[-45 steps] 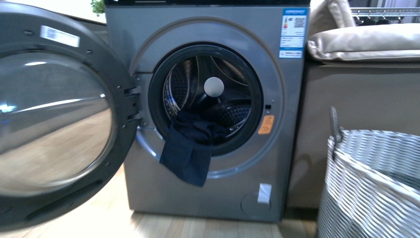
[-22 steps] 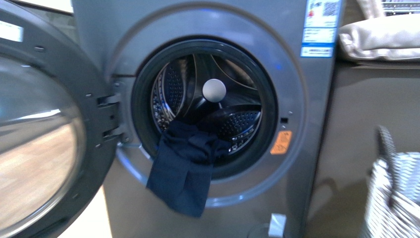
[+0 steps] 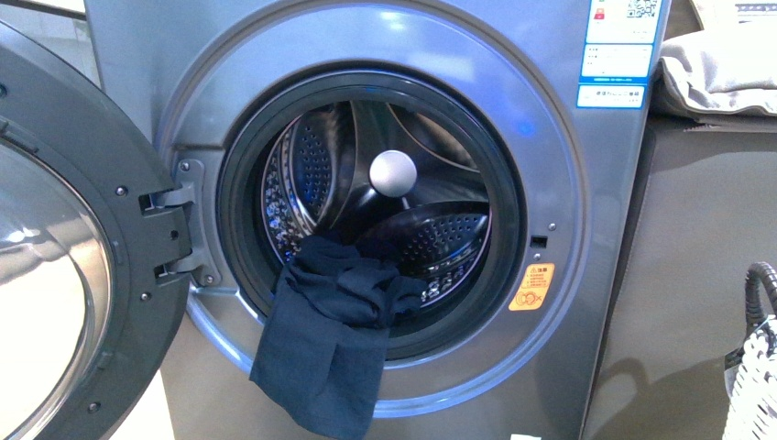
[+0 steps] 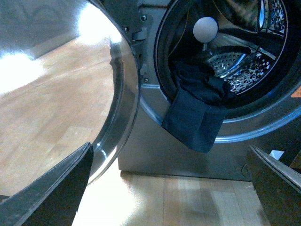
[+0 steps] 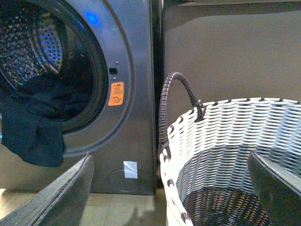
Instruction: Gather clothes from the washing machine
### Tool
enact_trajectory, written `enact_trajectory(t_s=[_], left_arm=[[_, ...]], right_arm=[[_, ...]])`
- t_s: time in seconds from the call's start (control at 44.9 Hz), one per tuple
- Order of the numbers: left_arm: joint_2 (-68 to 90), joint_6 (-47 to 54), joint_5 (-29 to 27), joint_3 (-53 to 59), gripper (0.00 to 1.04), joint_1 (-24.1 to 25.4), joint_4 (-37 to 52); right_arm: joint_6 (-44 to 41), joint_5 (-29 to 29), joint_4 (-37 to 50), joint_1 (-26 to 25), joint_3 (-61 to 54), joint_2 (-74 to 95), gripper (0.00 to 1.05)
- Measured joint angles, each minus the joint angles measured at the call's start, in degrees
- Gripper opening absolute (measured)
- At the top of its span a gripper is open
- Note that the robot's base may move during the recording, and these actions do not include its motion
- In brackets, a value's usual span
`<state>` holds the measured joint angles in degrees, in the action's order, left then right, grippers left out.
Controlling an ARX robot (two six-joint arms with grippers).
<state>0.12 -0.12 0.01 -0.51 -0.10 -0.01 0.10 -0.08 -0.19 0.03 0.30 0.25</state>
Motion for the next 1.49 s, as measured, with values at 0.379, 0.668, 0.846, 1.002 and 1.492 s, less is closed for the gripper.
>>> enact_trajectory(t_s=[0.379,0.668,0.846,1.002,1.492], left_arm=[[25.64,-11.76,12.26,-8.00,0.98,5.11,23.26],[56.08,-4.48,8.00,-24.76,0.98,-11.21,37.03],[70.77,-2.62,6.86,-34.51,0.98,-14.34,38.56],[81.99,-1.46,6.91,-42.29,0.98,-14.80,38.64],[109.66,-0.81,5.11,-69.18,0.98,-15.50,32.65]], right_arm=[[0.00,0.00,0.00,0.00,0.00,0.00,0.97],[0.00,0.00,0.00,0.00,0.00,0.00,0.97],[0.00,0.00,0.00,0.00,0.00,0.00,0.97],[0.00,0.00,0.00,0.00,0.00,0.00,0.97],[0.00,0.00,0.00,0.00,0.00,0.00,0.97]])
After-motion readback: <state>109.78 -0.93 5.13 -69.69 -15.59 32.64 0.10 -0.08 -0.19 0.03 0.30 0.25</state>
